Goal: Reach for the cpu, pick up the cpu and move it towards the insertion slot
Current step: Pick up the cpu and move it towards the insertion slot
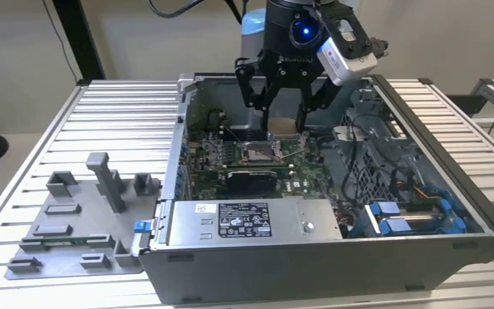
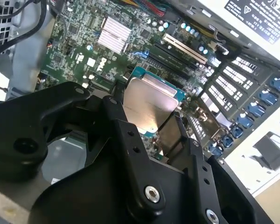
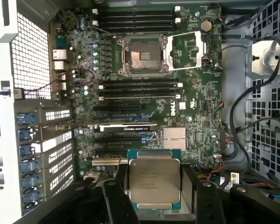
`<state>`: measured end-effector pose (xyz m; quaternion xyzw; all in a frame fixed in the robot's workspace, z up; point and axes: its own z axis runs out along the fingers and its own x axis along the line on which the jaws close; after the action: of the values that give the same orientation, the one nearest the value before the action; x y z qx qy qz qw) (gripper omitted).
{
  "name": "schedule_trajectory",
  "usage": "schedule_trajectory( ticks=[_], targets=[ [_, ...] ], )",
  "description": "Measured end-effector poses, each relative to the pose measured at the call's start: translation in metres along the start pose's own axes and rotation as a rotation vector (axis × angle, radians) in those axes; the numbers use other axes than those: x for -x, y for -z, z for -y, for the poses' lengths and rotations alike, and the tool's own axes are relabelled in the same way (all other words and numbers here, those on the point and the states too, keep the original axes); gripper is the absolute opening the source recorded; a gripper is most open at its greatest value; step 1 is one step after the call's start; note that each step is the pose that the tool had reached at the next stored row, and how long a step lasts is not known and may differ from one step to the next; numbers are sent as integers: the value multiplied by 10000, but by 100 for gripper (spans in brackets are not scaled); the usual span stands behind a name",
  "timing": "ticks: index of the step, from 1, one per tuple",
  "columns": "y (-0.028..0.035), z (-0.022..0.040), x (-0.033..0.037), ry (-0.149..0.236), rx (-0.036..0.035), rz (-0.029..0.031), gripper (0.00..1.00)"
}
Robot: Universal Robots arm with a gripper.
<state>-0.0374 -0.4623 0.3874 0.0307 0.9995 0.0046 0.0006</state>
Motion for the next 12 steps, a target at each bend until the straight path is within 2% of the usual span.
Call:
schedule_trajectory(
  ticks=[6,9,12],
  targets=[
    [-1,-18,-1,0,-3,1,0],
    [-7,-75,-4,0,-5,0,0],
    [-16,-156,-10,0,-4,0,0]
  ],
)
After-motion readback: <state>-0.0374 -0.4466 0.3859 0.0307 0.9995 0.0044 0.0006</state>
